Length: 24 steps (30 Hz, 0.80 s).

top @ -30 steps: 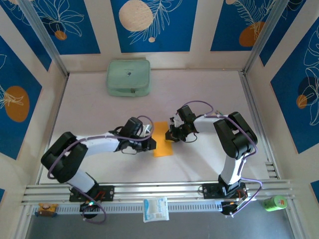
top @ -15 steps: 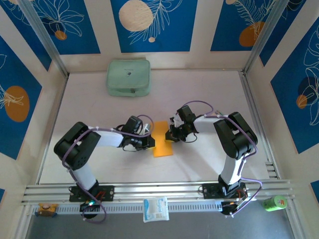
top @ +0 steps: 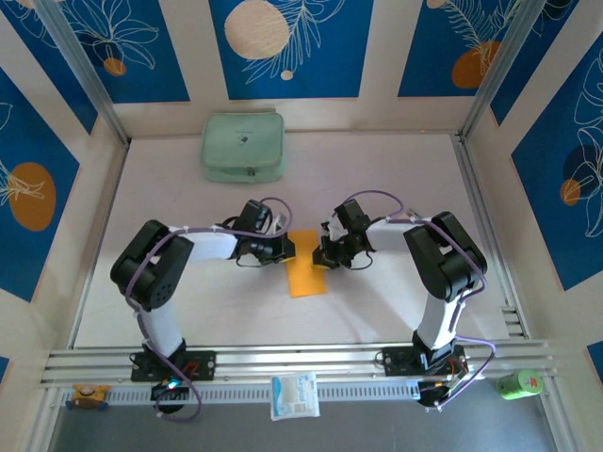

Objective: Fold a paper plane with a square sheet of paper (pick it up from the middle)
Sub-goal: First fold the square sheet of paper in half at the center of the table.

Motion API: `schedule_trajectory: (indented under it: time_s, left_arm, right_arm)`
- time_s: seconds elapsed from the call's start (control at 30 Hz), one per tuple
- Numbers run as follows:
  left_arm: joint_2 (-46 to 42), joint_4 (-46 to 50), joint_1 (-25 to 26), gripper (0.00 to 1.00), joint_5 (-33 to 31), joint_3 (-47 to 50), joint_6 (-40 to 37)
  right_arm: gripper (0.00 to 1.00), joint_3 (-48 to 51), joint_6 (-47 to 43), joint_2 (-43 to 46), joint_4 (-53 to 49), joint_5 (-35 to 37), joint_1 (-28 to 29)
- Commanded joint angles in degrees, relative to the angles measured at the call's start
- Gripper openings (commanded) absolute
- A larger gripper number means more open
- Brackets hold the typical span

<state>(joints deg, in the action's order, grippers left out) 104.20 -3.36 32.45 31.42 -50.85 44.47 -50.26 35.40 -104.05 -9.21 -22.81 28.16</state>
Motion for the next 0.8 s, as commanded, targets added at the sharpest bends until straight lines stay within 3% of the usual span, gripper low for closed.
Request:
schedule_trajectory:
  time_s: [0.0, 0.47, 0.77]
  left_arm:
    - [2.29, 2.78, -0.54, 0.07, -0.2, 0.01, -1.53]
    - [-2.69, 2.01, -1.25, 0.09, 5.51, 0.41, -1.53]
    - [-0.48, 3.62, 0.47, 0.1, 7.25, 2.66, -4.03]
  right_arm:
    - [0.0, 2.75, 0.11, -1.52, -7.31, 5.4, 0.4]
    - [0.0, 2.98, 0.2, -1.33, -7.22, 5.61, 0.31]
    - [0.0, 2.89, 0.2, -1.42, -7.31, 5.76, 0.31]
